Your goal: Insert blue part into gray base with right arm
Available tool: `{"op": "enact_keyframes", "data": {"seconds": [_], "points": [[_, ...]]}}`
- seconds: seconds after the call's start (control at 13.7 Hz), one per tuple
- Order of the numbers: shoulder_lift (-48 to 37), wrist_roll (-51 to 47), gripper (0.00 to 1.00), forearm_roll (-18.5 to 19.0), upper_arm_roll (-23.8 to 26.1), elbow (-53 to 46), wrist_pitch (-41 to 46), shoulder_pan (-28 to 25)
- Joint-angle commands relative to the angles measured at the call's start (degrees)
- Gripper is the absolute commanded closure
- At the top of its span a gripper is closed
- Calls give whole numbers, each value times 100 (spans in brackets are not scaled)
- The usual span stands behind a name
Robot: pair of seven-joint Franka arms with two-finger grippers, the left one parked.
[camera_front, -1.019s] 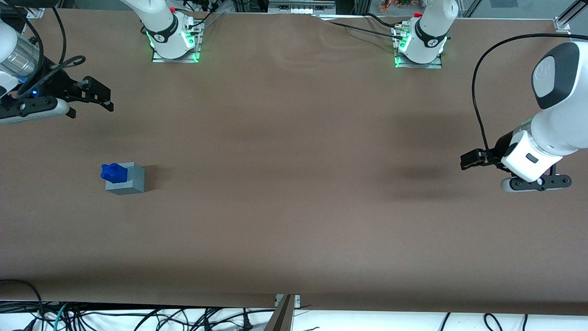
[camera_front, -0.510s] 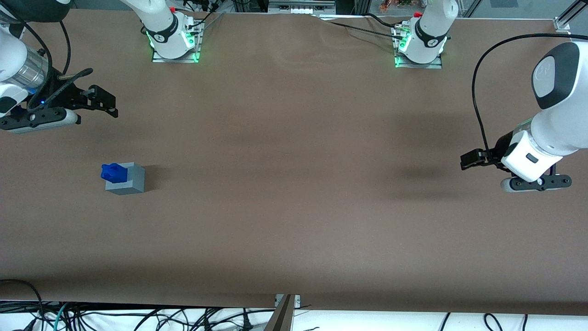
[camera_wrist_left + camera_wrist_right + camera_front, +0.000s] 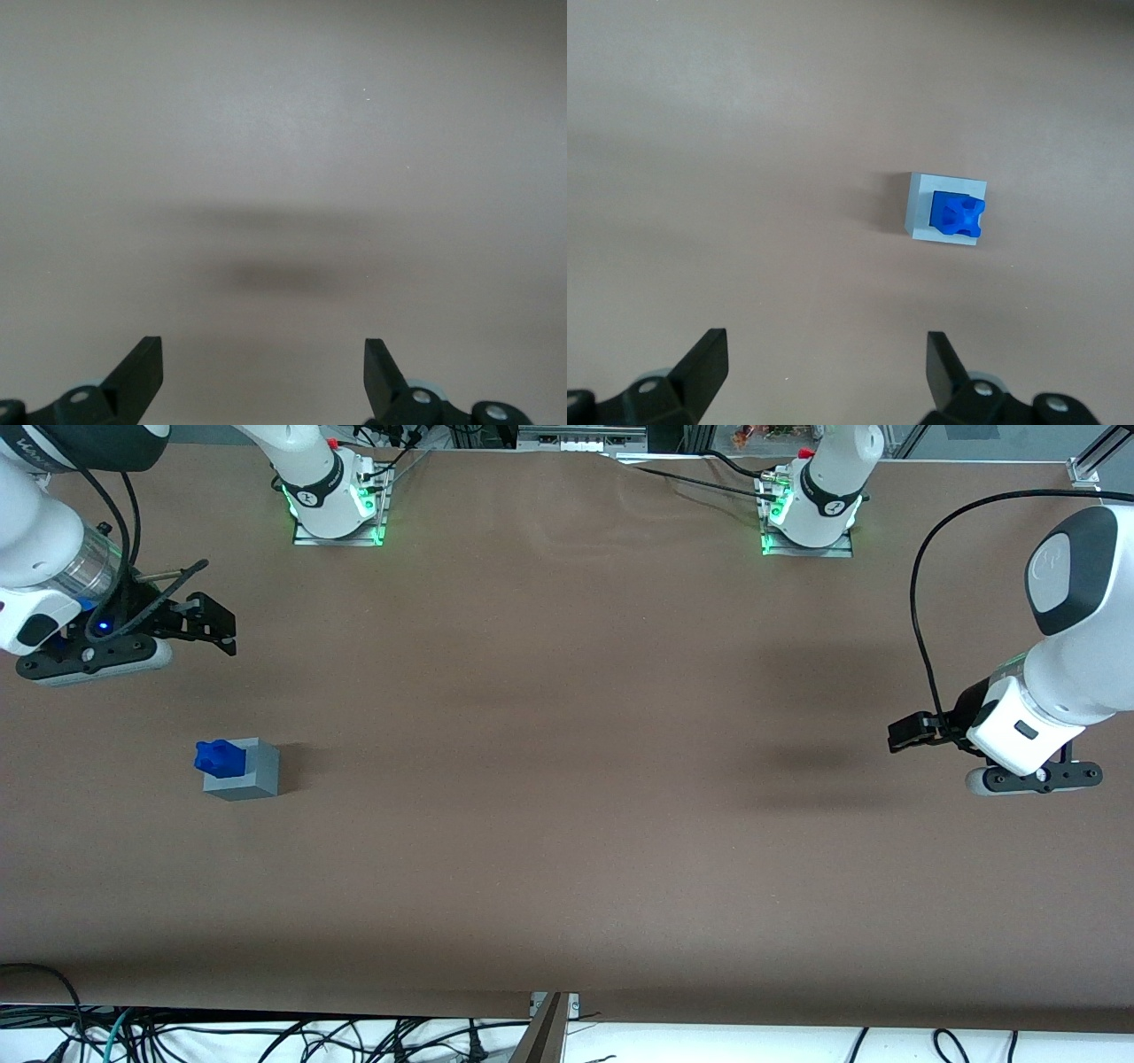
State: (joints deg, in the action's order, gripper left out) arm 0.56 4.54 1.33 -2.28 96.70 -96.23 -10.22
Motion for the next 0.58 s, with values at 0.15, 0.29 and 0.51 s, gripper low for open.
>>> {"op": "enact_keyframes", "data": {"seconds": [0.15,0.29,0.51], "points": [[41,-496,1,43,114,-204,139,99],[41,-445,1,60,114,-205,122,99],[32,-173,1,43,105,-205,131,99]]}}
